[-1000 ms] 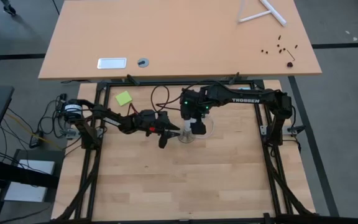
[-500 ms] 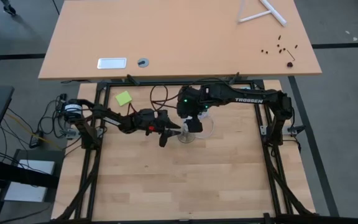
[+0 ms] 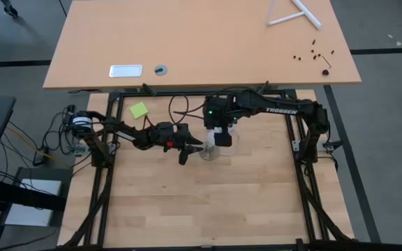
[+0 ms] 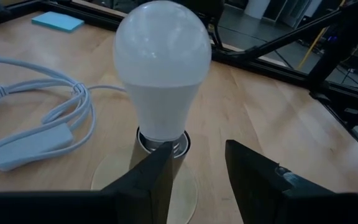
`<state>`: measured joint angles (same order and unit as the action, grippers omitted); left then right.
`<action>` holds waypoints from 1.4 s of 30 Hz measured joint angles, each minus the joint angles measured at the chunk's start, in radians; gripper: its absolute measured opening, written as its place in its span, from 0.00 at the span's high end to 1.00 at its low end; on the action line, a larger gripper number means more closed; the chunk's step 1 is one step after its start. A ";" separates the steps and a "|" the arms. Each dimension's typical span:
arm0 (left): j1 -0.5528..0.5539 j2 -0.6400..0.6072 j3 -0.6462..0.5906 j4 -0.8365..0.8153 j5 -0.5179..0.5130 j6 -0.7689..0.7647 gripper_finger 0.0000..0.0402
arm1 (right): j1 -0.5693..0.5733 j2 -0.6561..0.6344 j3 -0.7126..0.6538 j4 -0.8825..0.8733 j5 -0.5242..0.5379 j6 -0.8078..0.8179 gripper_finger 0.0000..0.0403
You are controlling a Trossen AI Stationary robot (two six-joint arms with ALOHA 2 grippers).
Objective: Screw lightbulb
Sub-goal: Insert the lightbulb into the lamp
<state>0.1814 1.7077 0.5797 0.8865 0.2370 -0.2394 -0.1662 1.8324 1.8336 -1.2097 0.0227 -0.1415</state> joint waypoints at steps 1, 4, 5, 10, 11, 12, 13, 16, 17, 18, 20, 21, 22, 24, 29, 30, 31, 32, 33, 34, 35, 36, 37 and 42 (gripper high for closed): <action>0.000 0.000 0.000 0.001 0.000 0.000 0.62 | -0.008 0.000 0.000 0.001 -0.018 -0.002 0.11; 0.000 0.000 0.000 0.000 0.001 0.000 0.62 | -0.037 0.000 0.000 0.013 -0.069 -0.035 0.10; 0.000 0.000 0.000 0.001 0.002 0.000 0.62 | -0.048 0.000 0.000 0.016 -0.082 -0.044 0.10; -0.010 0.000 0.000 0.000 0.003 -0.001 0.62 | -0.108 0.020 -0.006 0.019 -0.199 -0.072 0.11; -0.012 0.000 0.000 -0.001 0.003 -0.001 0.62 | -0.114 0.026 -0.011 0.029 -0.216 -0.078 0.11; -0.012 0.000 0.000 -0.001 0.004 -0.001 0.62 | -0.118 0.030 -0.018 0.036 -0.226 -0.085 0.11; -0.013 0.000 0.000 -0.002 0.004 -0.001 0.62 | -0.120 0.032 -0.030 0.039 -0.229 -0.091 0.11; -0.013 0.000 0.000 -0.010 0.004 -0.001 0.62 | -0.117 0.032 -0.064 0.079 -0.236 -0.098 0.11; -0.013 0.000 0.000 -0.012 0.003 -0.001 0.62 | -0.117 0.032 -0.069 0.079 -0.238 -0.098 0.11; -0.013 0.000 0.000 -0.013 0.003 -0.001 0.62 | -0.117 0.032 -0.073 0.077 -0.241 -0.098 0.11; -0.013 0.000 0.000 -0.016 0.003 -0.001 0.62 | -0.118 0.032 -0.085 0.085 -0.269 -0.098 0.11; -0.013 0.000 0.000 -0.018 0.003 -0.001 0.62 | -0.119 0.031 -0.097 0.095 -0.281 -0.098 0.11; -0.013 0.000 0.000 -0.019 0.003 -0.001 0.62 | -0.118 0.031 -0.110 0.107 -0.288 -0.098 0.11; -0.013 0.000 0.000 -0.025 0.003 -0.001 0.62 | -0.116 0.032 -0.129 0.118 -0.295 -0.098 0.11; -0.013 0.000 0.000 -0.024 -0.002 -0.001 0.62 | -0.105 0.032 -0.160 0.153 -0.297 -0.098 0.11; -0.013 0.000 0.000 -0.023 -0.006 -0.001 0.62 | -0.103 0.032 -0.165 0.160 -0.297 -0.098 0.11; -0.013 0.000 0.000 -0.024 -0.007 -0.001 0.62 | -0.100 0.032 -0.172 0.163 -0.297 -0.098 0.11; -0.013 0.000 0.000 -0.026 -0.008 -0.001 0.62 | -0.097 0.032 -0.181 0.166 -0.297 -0.098 0.11; -0.013 0.000 0.000 -0.027 -0.008 0.000 0.62 | -0.095 0.032 -0.189 0.169 -0.297 -0.098 0.11; -0.013 0.000 0.000 -0.027 -0.008 0.000 0.62 | -0.093 0.032 -0.196 0.174 -0.297 -0.097 0.11; -0.013 0.000 0.000 -0.027 -0.008 0.000 0.62 | -0.090 0.032 -0.202 0.180 -0.297 -0.097 0.11; -0.013 0.000 0.000 -0.027 -0.008 0.000 0.62 | -0.087 0.032 -0.207 0.188 -0.297 -0.096 0.11; -0.013 0.000 0.000 -0.027 -0.008 0.000 0.62 | -0.085 0.032 -0.210 0.192 -0.297 -0.096 0.11; -0.013 0.000 0.000 -0.026 -0.008 0.000 0.62 | -0.069 0.032 -0.211 0.207 -0.284 -0.099 0.12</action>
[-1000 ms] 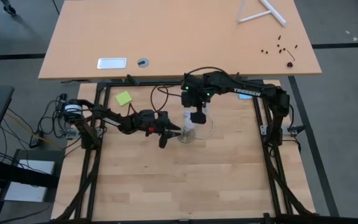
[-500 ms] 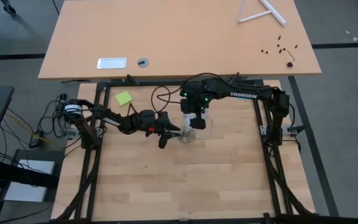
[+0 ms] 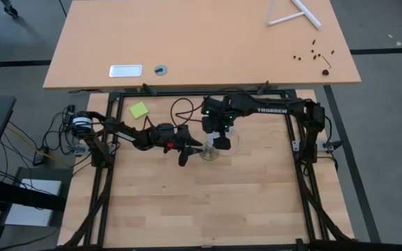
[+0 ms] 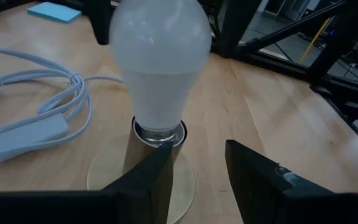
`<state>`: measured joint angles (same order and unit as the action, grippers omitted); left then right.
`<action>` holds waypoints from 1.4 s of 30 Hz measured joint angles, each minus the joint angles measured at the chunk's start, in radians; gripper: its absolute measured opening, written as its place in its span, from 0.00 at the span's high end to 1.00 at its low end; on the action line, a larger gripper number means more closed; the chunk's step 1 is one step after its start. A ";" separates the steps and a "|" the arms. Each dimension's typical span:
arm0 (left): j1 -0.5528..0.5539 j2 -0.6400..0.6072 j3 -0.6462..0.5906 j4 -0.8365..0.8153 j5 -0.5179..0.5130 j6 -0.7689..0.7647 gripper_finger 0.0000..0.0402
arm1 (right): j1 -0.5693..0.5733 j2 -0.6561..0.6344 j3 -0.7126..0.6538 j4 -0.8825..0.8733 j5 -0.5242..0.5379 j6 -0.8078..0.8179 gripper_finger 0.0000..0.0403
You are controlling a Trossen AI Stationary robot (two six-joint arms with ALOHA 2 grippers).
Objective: Screw lightbulb
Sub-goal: Insert the lightbulb into the lamp
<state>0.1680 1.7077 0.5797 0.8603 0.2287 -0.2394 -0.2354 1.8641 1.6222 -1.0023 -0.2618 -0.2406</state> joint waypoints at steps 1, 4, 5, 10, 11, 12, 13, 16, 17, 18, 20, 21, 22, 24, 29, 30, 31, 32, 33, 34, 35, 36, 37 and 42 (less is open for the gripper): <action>0.000 0.000 0.000 -0.001 0.000 0.000 0.62 | 0.002 0.000 0.000 0.001 0.002 -0.006 0.13; 0.000 0.000 0.000 0.001 0.000 0.000 0.62 | 0.004 0.000 0.000 0.002 0.003 -0.014 0.14; 0.000 0.000 0.000 -0.001 0.000 0.000 0.62 | 0.005 0.000 0.000 0.002 0.003 -0.014 0.15; 0.000 0.000 0.000 -0.002 0.000 0.000 0.62 | 0.013 0.000 0.000 0.003 0.013 -0.014 0.18; 0.000 0.000 0.000 -0.003 0.000 0.000 0.62 | 0.017 0.000 0.000 0.003 0.023 -0.014 0.18; 0.000 0.000 0.000 -0.003 0.000 0.000 0.62 | 0.020 0.000 0.000 0.003 0.038 -0.014 0.19; 0.000 0.000 0.000 -0.003 -0.001 0.000 0.62 | 0.024 0.000 0.000 0.004 0.050 -0.014 0.19; 0.000 0.000 0.000 -0.003 -0.001 0.000 0.62 | 0.030 0.000 0.000 0.004 0.061 -0.014 0.21; 0.000 0.000 0.000 -0.003 -0.001 0.000 0.62 | 0.032 0.000 0.000 0.004 0.061 -0.012 0.22; 0.000 0.000 0.000 -0.003 -0.001 0.000 0.62 | 0.033 0.000 0.000 0.003 0.061 -0.008 0.23; 0.000 0.000 0.000 -0.003 -0.001 0.000 0.62 | 0.037 0.000 0.000 0.004 0.062 -0.006 0.24; 0.000 0.000 0.000 -0.003 -0.001 0.000 0.62 | 0.039 0.000 0.000 0.004 0.064 -0.006 0.24; 0.000 0.000 0.000 -0.003 -0.001 0.000 0.62 | 0.040 0.000 0.004 0.000 0.071 -0.006 0.25; 0.000 0.000 0.000 -0.004 -0.002 0.000 0.62 | 0.045 0.000 0.021 -0.011 0.094 -0.006 0.25; 0.000 0.000 0.000 -0.017 -0.008 0.000 0.62 | 0.052 0.000 0.081 -0.042 0.115 -0.006 0.24; 0.000 0.000 0.000 -0.018 -0.009 0.000 0.62 | 0.053 0.000 0.090 -0.046 0.115 -0.006 0.24; 0.000 0.000 0.000 -0.019 -0.010 0.000 0.62 | 0.053 0.000 0.096 -0.053 0.117 -0.006 0.24; 0.000 0.000 0.000 -0.019 -0.011 0.000 0.62 | 0.055 0.000 0.098 -0.057 0.127 -0.006 0.25; 0.000 0.000 0.000 -0.019 -0.011 0.000 0.62 | 0.058 0.000 0.098 -0.058 0.144 -0.006 0.25; 0.000 0.000 0.000 -0.019 -0.011 0.000 0.62 | 0.061 0.000 0.098 -0.063 0.164 -0.009 0.25; 0.000 0.000 0.000 -0.020 -0.011 0.000 0.62 | 0.064 0.000 0.098 -0.072 0.183 -0.016 0.25; 0.000 0.000 0.000 -0.020 -0.011 0.000 0.62 | 0.069 0.000 0.098 -0.083 0.195 -0.021 0.25; 0.000 0.000 0.000 -0.020 -0.011 0.000 0.62 | 0.074 0.000 0.098 -0.088 0.199 -0.023 0.25; 0.000 0.000 0.000 -0.021 -0.011 0.000 0.62 | 0.095 0.000 0.098 -0.089 0.200 -0.023 0.25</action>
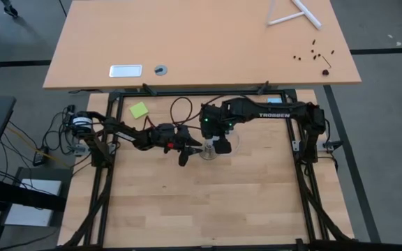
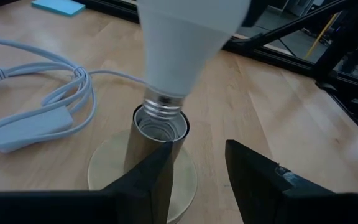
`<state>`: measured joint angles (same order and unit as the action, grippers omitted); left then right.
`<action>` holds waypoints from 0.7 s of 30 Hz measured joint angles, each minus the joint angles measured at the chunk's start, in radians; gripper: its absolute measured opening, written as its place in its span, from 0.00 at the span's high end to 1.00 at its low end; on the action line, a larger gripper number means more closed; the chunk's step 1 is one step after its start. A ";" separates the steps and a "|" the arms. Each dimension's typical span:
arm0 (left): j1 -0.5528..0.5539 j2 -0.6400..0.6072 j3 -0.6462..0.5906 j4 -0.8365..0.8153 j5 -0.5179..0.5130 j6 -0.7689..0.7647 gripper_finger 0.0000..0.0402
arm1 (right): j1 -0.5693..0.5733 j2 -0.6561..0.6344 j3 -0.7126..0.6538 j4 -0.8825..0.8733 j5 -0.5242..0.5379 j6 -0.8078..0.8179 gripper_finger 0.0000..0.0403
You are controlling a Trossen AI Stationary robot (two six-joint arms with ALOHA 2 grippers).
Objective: Screw lightbulb
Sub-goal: Insert the lightbulb into the lamp
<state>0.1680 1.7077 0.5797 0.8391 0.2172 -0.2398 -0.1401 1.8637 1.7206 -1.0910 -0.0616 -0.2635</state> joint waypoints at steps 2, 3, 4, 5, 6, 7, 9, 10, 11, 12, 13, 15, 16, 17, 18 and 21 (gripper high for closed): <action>0.000 0.000 0.000 0.000 -0.001 0.000 0.62 | 0.006 0.000 0.000 -0.007 0.000 0.001 0.25; 0.000 0.000 0.000 0.000 -0.004 0.000 0.62 | 0.009 0.000 0.000 -0.008 0.001 0.000 0.25; 0.000 0.000 0.000 -0.001 -0.012 0.000 0.62 | 0.012 0.000 0.000 -0.006 0.001 -0.001 0.25; 0.000 0.001 0.000 -0.002 -0.017 0.000 0.62 | 0.014 0.000 0.000 -0.002 0.001 -0.001 0.25; 0.000 0.007 0.000 0.002 -0.024 0.000 0.62 | 0.014 0.000 0.000 -0.002 0.001 -0.001 0.25; 0.000 0.013 0.000 0.001 -0.032 0.000 0.62 | 0.014 0.000 0.000 -0.006 0.001 0.000 0.25; 0.002 0.031 0.000 -0.004 -0.058 0.005 0.62 | 0.014 0.000 0.000 -0.016 0.001 0.005 0.25; 0.002 0.040 0.000 -0.003 -0.080 0.014 0.62 | 0.014 0.000 0.000 -0.022 0.001 0.007 0.25; 0.004 0.047 0.000 -0.005 -0.099 0.023 0.62 | 0.014 0.000 0.000 -0.027 0.001 0.007 0.25; 0.006 0.055 0.000 0.000 -0.116 0.026 0.62 | 0.015 0.000 0.000 -0.029 0.001 0.007 0.25; 0.008 0.063 0.000 0.009 -0.127 0.026 0.62 | 0.015 0.000 0.000 -0.029 0.001 0.009 0.25; 0.014 0.080 0.000 0.020 -0.148 0.034 0.62 | 0.015 0.000 0.000 -0.030 0.001 0.010 0.25; 0.017 0.091 0.000 0.036 -0.155 0.046 0.62 | 0.015 0.000 0.000 -0.030 0.001 0.010 0.25; 0.021 0.100 0.000 0.047 -0.162 0.052 0.62 | 0.015 0.000 0.000 -0.032 0.001 0.010 0.25; 0.025 0.109 0.000 0.065 -0.162 0.055 0.62 | 0.015 0.000 0.000 -0.032 0.001 0.010 0.25; 0.032 0.142 0.021 0.082 -0.136 0.077 0.62 | 0.016 0.000 0.000 -0.032 0.001 0.010 0.25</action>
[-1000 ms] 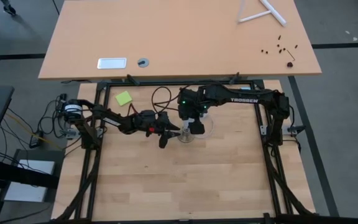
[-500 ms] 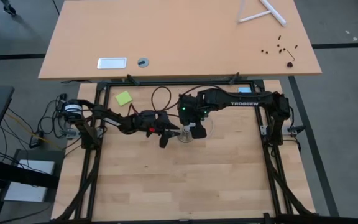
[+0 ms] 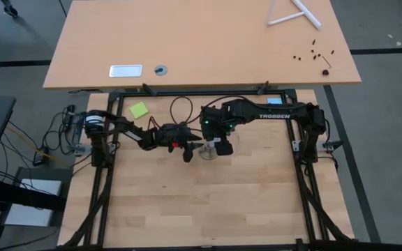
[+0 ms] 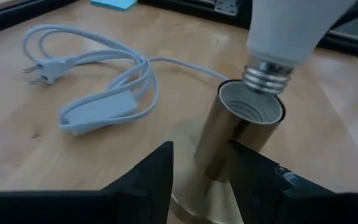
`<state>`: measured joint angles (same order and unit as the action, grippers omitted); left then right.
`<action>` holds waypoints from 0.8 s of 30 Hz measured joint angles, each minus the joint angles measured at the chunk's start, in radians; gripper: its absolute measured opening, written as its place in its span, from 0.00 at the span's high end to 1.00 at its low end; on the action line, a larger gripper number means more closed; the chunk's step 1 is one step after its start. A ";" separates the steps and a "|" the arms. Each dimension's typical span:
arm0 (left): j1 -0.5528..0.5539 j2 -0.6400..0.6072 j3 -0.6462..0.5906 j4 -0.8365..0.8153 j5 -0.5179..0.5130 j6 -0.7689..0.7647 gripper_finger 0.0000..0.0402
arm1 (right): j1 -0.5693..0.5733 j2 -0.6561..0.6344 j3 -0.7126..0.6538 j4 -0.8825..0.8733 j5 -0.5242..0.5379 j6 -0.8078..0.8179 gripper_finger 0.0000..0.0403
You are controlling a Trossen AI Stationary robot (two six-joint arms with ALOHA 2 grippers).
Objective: Screw lightbulb
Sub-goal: Insert the lightbulb into the lamp
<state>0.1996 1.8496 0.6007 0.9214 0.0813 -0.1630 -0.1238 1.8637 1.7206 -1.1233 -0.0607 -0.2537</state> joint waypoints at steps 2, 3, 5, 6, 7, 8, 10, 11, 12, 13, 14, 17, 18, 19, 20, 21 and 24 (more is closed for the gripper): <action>-0.003 0.026 0.027 0.000 0.027 0.023 0.62 | 0.002 0.000 0.000 0.000 0.000 0.006 0.25; -0.005 0.039 0.041 0.001 0.046 0.028 0.62 | 0.004 0.000 0.000 -0.002 0.000 0.009 0.25; -0.012 0.061 0.068 0.002 0.078 0.037 0.62 | 0.009 0.000 0.000 -0.013 0.000 0.015 0.25; -0.018 0.073 0.079 0.003 0.087 0.048 0.62 | 0.012 0.000 0.000 -0.024 0.000 0.015 0.25; -0.024 0.082 0.087 0.001 0.092 0.055 0.62 | 0.015 0.000 0.000 -0.036 0.000 0.015 0.25; -0.031 0.091 0.095 0.000 0.093 0.059 0.62 | 0.019 0.000 0.000 -0.048 0.000 0.017 0.25; -0.041 0.105 0.110 0.001 0.093 0.060 0.62 | 0.026 0.000 0.000 -0.075 0.000 0.024 0.25; -0.045 0.110 0.115 0.001 0.094 0.060 0.62 | 0.030 0.000 0.000 -0.085 0.000 0.026 0.24; -0.050 0.117 0.119 0.002 0.096 0.060 0.62 | 0.034 0.000 0.000 -0.094 0.000 0.027 0.24; -0.052 0.123 0.123 0.002 0.096 0.060 0.62 | 0.037 0.000 0.000 -0.099 0.000 0.028 0.24; -0.056 0.125 0.125 -0.002 0.095 0.060 0.62 | 0.041 0.000 0.000 -0.098 0.000 0.032 0.24; -0.063 0.125 0.125 0.002 0.096 0.059 0.62 | 0.045 0.000 0.000 -0.097 -0.001 0.034 0.25; -0.064 0.125 0.125 0.003 0.096 0.059 0.62 | 0.046 0.000 0.000 -0.098 -0.004 0.034 0.25; -0.068 0.125 0.125 0.003 0.096 0.059 0.62 | 0.047 0.000 0.000 -0.098 -0.007 0.034 0.25; -0.070 0.125 0.125 0.003 0.096 0.059 0.62 | 0.049 0.000 0.000 -0.098 -0.008 0.036 0.25; -0.072 0.125 0.125 0.004 0.096 0.059 0.62 | 0.051 0.000 0.000 -0.099 -0.008 0.039 0.25; -0.080 0.125 0.125 0.002 0.096 0.059 0.62 | 0.057 0.000 0.000 -0.099 -0.008 0.041 0.25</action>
<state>0.1200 1.9743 0.7261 0.9234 0.1772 -0.1043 -0.0664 1.8633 1.7210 -1.2226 -0.0689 -0.2123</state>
